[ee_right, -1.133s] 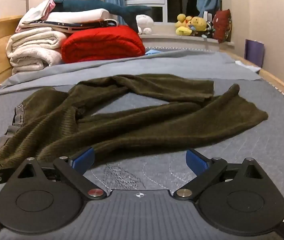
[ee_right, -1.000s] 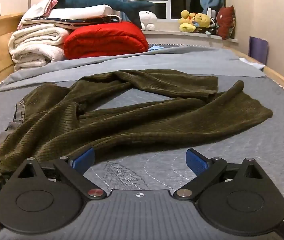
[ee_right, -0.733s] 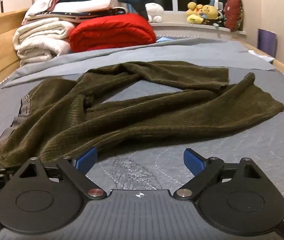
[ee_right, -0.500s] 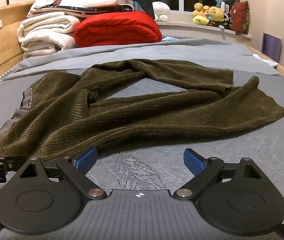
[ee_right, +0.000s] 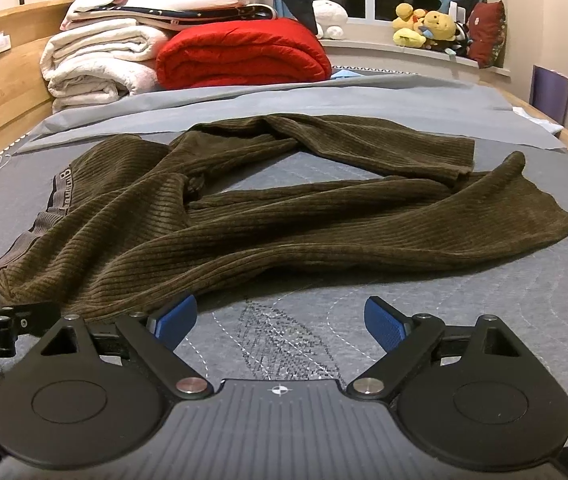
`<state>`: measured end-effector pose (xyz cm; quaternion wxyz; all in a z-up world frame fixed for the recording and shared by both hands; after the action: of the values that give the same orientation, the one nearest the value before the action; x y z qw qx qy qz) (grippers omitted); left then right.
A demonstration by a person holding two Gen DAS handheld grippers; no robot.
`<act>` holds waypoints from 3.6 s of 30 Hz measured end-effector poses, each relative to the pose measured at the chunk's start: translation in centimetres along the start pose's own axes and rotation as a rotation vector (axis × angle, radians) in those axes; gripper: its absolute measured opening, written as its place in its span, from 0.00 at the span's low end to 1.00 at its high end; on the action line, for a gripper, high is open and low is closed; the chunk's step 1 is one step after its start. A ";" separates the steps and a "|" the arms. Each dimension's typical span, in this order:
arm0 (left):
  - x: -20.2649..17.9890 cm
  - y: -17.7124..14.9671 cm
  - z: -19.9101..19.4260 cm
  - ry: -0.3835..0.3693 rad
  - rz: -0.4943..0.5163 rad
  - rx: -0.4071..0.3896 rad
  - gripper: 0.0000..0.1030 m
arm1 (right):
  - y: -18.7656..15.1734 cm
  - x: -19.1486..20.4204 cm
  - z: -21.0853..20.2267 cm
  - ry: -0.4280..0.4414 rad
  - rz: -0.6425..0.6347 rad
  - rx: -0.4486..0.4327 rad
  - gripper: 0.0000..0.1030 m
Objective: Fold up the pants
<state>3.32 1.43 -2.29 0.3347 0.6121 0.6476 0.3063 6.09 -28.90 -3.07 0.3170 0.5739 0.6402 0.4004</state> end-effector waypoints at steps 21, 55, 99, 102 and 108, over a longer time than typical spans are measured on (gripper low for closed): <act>0.0 -0.1 0.7 -0.003 -0.007 0.002 0.99 | -0.2 -0.1 0.2 -0.012 0.001 0.014 0.89; -1.4 0.7 -0.7 -0.097 0.084 -0.124 0.65 | -0.2 -1.2 0.6 -0.067 0.042 0.011 0.63; 19.4 6.5 16.7 0.022 -0.252 0.155 0.33 | -0.8 -31.1 11.9 -0.350 0.624 -0.129 0.08; 20.3 6.8 15.2 0.013 -0.303 0.112 0.23 | -0.6 -31.1 9.2 -0.378 0.650 -0.155 0.08; 21.2 8.0 11.9 -0.005 -0.360 0.090 0.19 | 0.6 -31.4 3.9 -0.432 0.736 -0.153 0.07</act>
<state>17.15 22.98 -4.08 0.3578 0.5016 0.7590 0.2105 14.11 -59.31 -6.09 0.3216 0.8093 0.2804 0.4037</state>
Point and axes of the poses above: each gripper's, at about its wrist camera, not at the fingertips, and z roughly the way its jaws point, x to its left, y to its top, the point moved 2 cm from there along z, roughly the way its jaws point, and after that the axes turned 9 degrees about -x, right-handed, at the moved point
